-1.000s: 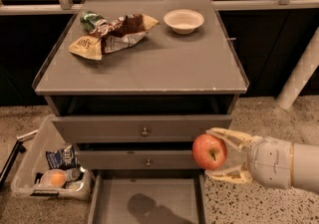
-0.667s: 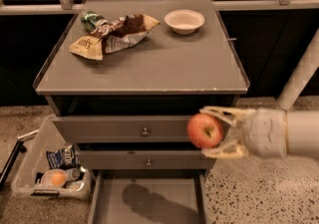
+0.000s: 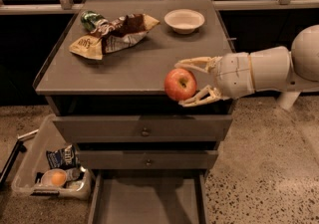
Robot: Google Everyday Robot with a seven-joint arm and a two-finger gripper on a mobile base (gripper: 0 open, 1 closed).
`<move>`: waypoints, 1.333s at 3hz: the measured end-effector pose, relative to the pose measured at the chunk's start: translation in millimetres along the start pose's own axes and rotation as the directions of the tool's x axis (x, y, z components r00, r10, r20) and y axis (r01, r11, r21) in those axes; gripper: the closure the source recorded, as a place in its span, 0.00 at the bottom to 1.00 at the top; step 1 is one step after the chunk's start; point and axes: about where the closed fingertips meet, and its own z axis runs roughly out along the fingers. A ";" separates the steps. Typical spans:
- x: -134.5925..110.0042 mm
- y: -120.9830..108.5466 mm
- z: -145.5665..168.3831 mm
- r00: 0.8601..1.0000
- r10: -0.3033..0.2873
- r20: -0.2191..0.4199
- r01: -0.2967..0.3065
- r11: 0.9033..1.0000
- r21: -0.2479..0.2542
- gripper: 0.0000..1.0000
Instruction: Pick apple from bottom drawer and place on counter
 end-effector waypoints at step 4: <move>6.2 -68.0 -8.2 0.999 0.048 -0.012 -0.041 0.929 0.368 1.00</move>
Offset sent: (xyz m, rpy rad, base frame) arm 0.0495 0.0086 0.0305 0.0745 -0.1819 -0.1722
